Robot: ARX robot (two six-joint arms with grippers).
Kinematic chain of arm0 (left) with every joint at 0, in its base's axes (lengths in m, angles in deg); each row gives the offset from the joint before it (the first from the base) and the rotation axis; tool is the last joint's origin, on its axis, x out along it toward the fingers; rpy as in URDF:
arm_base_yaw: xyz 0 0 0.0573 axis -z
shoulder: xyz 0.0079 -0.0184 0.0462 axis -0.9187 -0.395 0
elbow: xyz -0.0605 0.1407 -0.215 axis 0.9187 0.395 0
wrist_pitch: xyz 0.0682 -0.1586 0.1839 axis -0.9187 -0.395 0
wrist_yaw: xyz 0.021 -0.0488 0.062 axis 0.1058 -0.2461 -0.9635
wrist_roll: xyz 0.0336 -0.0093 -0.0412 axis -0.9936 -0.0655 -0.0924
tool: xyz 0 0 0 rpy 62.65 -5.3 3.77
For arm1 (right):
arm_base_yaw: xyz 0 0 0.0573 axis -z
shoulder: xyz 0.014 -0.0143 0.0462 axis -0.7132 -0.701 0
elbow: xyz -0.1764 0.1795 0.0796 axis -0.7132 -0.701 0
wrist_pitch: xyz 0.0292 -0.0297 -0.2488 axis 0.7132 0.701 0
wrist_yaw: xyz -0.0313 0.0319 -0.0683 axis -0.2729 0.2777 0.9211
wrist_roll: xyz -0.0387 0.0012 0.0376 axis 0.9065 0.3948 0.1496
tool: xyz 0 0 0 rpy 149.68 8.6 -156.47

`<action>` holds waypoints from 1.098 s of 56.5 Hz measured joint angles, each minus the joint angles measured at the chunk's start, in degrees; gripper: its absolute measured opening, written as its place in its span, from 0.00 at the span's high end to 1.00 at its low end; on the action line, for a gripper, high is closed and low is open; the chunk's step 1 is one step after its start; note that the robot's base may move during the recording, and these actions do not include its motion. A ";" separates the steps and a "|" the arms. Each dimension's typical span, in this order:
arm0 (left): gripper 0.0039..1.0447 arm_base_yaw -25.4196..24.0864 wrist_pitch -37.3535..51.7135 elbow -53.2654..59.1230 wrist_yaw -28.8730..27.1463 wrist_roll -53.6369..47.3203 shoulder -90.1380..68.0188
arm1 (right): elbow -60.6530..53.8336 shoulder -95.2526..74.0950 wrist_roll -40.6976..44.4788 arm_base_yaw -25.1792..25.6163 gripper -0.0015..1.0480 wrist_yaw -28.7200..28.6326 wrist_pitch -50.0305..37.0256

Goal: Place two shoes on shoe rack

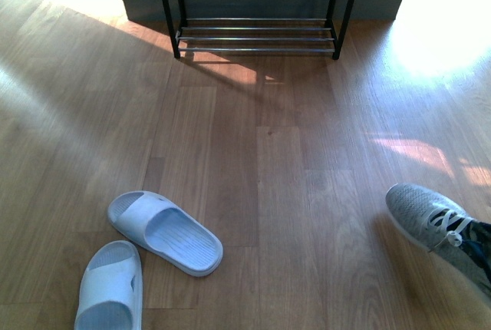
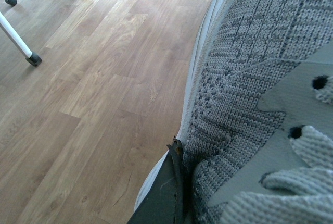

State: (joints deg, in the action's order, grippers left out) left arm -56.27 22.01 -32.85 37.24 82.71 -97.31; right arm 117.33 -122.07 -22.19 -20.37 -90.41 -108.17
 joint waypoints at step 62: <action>0.98 0.00 -0.02 0.00 0.00 -0.02 0.00 | -25.99 92.48 -16.92 9.22 0.99 -29.64 24.22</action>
State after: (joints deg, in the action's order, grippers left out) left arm -56.27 21.98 -32.85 37.24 82.68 -97.31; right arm 91.35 -29.59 -39.10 -11.15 -120.05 -83.95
